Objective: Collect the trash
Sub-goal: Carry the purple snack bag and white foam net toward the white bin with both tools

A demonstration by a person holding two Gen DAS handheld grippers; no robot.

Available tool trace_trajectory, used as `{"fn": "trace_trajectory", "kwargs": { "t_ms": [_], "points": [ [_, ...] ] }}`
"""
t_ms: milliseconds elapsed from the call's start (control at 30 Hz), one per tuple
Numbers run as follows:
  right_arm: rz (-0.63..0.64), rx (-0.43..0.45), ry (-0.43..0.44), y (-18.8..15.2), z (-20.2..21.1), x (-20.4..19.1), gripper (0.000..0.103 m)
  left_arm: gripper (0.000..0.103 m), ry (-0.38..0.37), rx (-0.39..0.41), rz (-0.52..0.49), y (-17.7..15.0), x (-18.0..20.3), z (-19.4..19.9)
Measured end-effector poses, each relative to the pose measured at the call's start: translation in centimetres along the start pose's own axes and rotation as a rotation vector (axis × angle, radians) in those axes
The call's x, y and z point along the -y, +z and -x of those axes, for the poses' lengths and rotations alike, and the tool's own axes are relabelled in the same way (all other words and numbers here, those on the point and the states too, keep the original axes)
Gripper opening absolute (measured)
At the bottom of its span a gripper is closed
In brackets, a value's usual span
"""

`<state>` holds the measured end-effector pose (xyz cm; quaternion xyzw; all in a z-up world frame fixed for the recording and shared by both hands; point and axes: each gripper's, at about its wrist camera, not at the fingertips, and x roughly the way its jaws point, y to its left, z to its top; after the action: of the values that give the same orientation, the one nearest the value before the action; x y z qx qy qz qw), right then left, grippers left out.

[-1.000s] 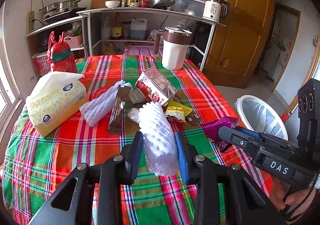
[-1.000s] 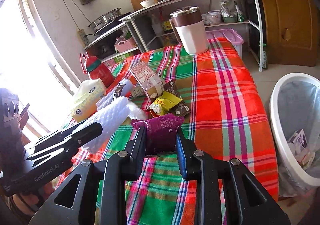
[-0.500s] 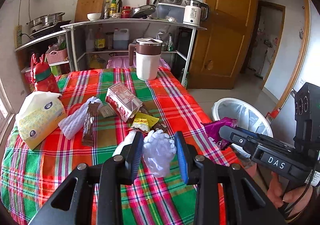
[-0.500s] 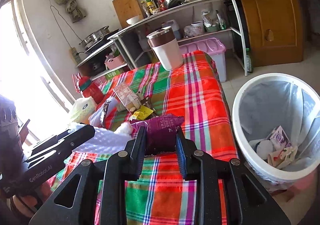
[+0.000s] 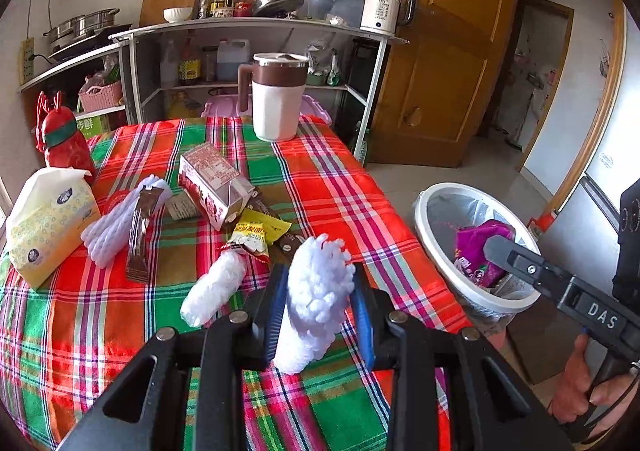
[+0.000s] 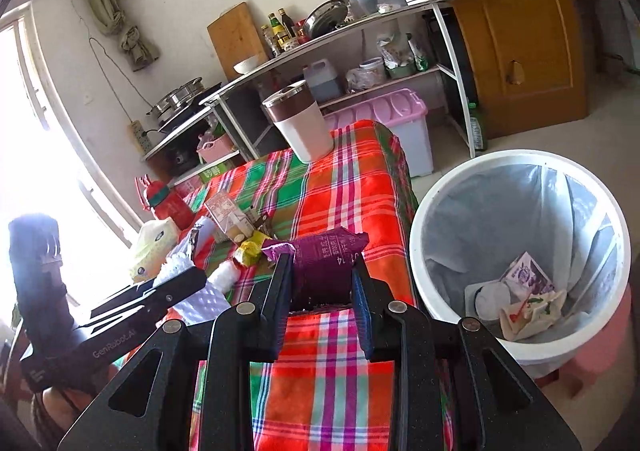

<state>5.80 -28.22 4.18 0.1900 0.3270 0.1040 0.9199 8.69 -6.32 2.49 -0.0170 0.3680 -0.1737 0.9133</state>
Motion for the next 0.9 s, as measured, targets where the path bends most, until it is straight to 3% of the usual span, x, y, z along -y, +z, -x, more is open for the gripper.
{"fn": "trace_trajectory", "kwargs": {
  "t_ms": [200, 300, 367, 667, 900],
  "points": [
    [-0.01, 0.011, 0.005, 0.0, 0.5, 0.5, 0.029, 0.035, 0.029, -0.028, 0.001, -0.6, 0.2, -1.0],
    [-0.01, 0.017, 0.002, 0.0, 0.8, 0.7, 0.029, 0.026, 0.031, -0.023, -0.027, -0.4, 0.9, -1.0],
    [-0.014, 0.023, -0.004, 0.1, 1.0, 1.1, 0.029, 0.026, 0.031, -0.012, -0.049, -0.2, 1.7, -0.8],
    [-0.046, 0.059, -0.055, 1.2, 2.6, 3.8, 0.029, 0.026, -0.056, 0.02, -0.102, 2.0, 6.3, -1.1],
    [-0.045, 0.091, -0.18, 2.3, 3.8, 7.0, 0.029, 0.026, -0.136, 0.018, -0.147, 3.4, 10.5, -3.1]
  ]
}}
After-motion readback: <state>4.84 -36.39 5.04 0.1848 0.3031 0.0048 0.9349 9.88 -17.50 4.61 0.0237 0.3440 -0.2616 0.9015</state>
